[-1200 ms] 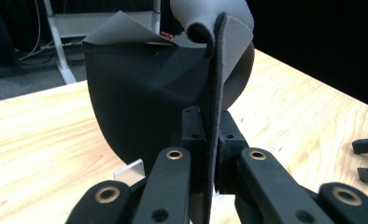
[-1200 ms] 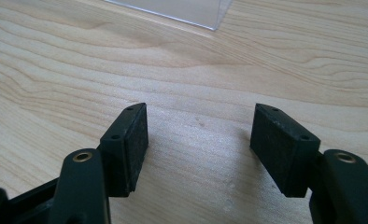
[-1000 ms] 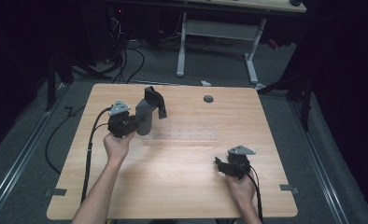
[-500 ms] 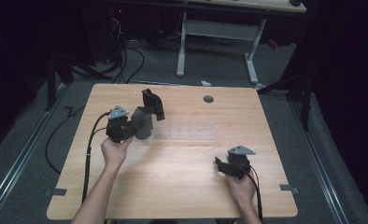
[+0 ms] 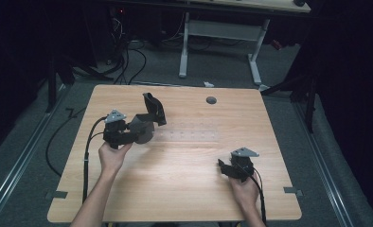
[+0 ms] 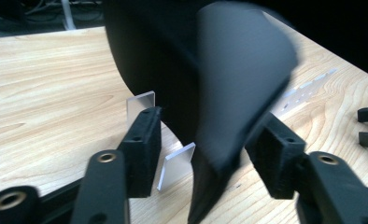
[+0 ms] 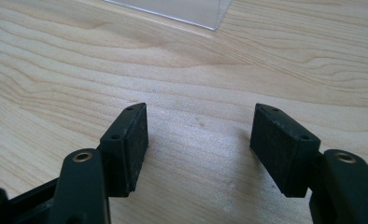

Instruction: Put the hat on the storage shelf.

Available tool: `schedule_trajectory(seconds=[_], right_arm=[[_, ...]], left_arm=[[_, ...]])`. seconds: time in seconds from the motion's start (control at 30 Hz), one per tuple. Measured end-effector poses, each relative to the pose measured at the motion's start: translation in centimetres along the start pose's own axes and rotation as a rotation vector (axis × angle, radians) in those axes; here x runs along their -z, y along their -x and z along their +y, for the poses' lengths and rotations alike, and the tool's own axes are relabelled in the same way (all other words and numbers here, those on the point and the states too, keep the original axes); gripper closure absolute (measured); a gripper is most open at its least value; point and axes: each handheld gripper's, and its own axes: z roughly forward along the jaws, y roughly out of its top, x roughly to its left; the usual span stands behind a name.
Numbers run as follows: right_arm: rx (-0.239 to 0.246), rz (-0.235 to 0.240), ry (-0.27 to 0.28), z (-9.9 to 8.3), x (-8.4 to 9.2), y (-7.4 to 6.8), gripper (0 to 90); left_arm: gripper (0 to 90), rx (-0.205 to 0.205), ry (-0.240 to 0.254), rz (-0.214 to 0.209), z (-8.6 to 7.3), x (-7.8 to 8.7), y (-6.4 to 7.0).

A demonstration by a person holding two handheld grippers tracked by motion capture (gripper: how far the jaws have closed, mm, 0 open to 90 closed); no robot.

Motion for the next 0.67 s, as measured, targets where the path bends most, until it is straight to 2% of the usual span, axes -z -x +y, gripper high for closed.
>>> schedule_trajectory(seconds=[0.2, 0.33, 0.4, 0.5, 0.6, 0.63, 0.67], right_arm=[[0.000, 0.000, 0.000, 0.0, 0.0, 0.0, 37.1], [-0.001, 0.000, 0.000, 0.0, 0.0, 0.0, 37.1], [0.000, 0.000, 0.000, 0.0, 0.0, 0.0, 37.1], [0.000, 0.001, 0.000, 0.0, 0.0, 0.0, 37.1], [0.001, 0.001, 0.000, 0.0, 0.0, 0.0, 37.1], [0.001, 0.001, 0.000, 0.0, 0.0, 0.0, 37.1], [0.001, 0.001, 0.000, 0.0, 0.0, 0.0, 37.1]], left_arm=[[37.5, -0.012, 0.002, -0.012, -0.3, 1.2, 0.2], [33.9, 0.000, 0.004, -0.009, -1.6, 2.8, -0.4], [32.9, -0.002, -0.013, 0.017, -3.1, 3.6, -1.1], [32.3, -0.039, -0.069, 0.084, -5.8, 4.4, -2.7], [31.7, -0.105, -0.136, 0.195, -8.5, 4.3, -4.5], [31.0, -0.146, -0.131, 0.209, -9.2, 4.3, -4.8], [29.4, -0.175, -0.111, 0.204, -9.6, 4.5, -4.9]])
